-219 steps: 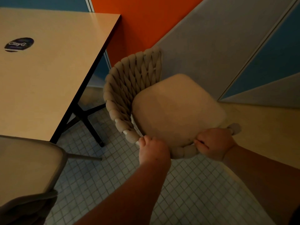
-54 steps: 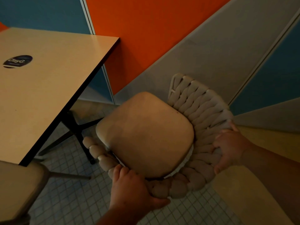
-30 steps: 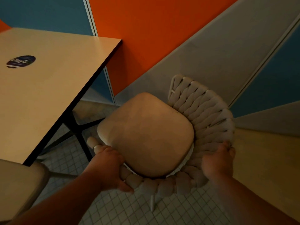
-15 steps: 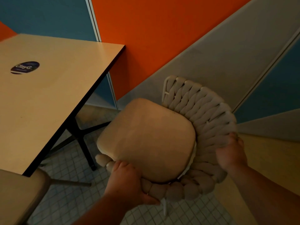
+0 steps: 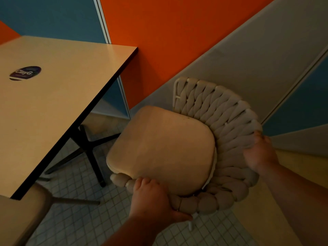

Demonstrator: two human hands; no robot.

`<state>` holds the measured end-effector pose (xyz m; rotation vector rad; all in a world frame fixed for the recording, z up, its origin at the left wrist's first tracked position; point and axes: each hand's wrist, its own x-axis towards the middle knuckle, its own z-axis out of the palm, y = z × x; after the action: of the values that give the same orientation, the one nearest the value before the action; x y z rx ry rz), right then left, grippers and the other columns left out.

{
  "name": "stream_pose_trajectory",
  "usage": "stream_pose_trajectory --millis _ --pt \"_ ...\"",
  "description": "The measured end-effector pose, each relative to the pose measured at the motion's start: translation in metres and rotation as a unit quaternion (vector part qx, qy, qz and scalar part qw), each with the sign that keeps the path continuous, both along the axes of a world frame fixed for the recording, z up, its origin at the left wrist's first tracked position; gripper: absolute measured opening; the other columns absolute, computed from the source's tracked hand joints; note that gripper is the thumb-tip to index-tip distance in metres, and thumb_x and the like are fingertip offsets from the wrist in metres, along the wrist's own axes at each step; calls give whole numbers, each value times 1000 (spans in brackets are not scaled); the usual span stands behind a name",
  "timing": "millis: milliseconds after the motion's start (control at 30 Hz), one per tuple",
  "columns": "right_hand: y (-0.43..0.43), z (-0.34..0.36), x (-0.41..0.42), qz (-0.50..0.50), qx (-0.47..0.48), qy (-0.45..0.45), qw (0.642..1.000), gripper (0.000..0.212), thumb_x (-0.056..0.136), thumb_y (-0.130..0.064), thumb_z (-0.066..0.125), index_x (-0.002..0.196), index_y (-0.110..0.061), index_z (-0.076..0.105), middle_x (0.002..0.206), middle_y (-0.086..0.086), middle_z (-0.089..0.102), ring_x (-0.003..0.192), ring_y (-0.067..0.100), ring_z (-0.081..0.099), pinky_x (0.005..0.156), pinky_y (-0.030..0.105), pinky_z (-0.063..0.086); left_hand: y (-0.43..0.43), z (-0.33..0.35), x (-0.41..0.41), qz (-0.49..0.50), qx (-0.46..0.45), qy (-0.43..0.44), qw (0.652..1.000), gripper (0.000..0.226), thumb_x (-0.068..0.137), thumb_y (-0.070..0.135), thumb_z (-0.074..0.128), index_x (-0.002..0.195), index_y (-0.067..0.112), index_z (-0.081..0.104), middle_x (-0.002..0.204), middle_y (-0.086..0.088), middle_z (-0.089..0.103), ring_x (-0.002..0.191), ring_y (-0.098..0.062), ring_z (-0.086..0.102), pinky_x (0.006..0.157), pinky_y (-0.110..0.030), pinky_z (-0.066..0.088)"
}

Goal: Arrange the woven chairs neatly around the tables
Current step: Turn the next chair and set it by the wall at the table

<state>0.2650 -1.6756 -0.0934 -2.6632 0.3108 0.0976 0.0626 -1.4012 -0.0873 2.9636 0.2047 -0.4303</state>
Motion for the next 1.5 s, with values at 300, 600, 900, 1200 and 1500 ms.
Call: stream_pose_trajectory --millis 300,600,900,1200,1500 --pt "-6 3 41 37 -17 4 999 71 90 -14 55 154 -21 25 152 18 30 125 47 46 99 50 46 -20 1 22 27 -3 10 1000 105 38 103 48 109 28 66 112 7 60 120 -22 43 112 -40 21" --pt "-7 -1 45 29 -43 -1 999 68 93 -17 53 154 -18 23 153 18 28 124 47 47 96 50 46 -21 0 26 37 -7 35 999 106 35 105 47 107 29 66 112 6 61 119 -22 45 113 -42 21" --pt "13 37 -60 125 -14 32 992 76 88 -40 68 149 -6 37 157 18 30 145 33 27 116 43 33 -3 45 23 55 -113 92 988 145 41 104 45 158 22 19 164 -2 24 151 -28 14 123 -48 9" --pt "53 203 -122 295 -117 -26 948 94 85 -70 53 159 -28 11 168 1 7 154 23 -2 124 43 5 82 164 -37 132 -128 -86 979 131 59 100 37 159 21 10 166 -1 19 153 -23 13 123 -50 17" --pt "43 253 -103 404 -197 -14 893 124 61 -100 29 159 -29 -3 168 2 -3 153 23 -10 121 42 -7 90 240 -31 87 -63 -138 985 130 58 101 38 159 25 9 166 2 19 153 -22 15 122 -50 21"
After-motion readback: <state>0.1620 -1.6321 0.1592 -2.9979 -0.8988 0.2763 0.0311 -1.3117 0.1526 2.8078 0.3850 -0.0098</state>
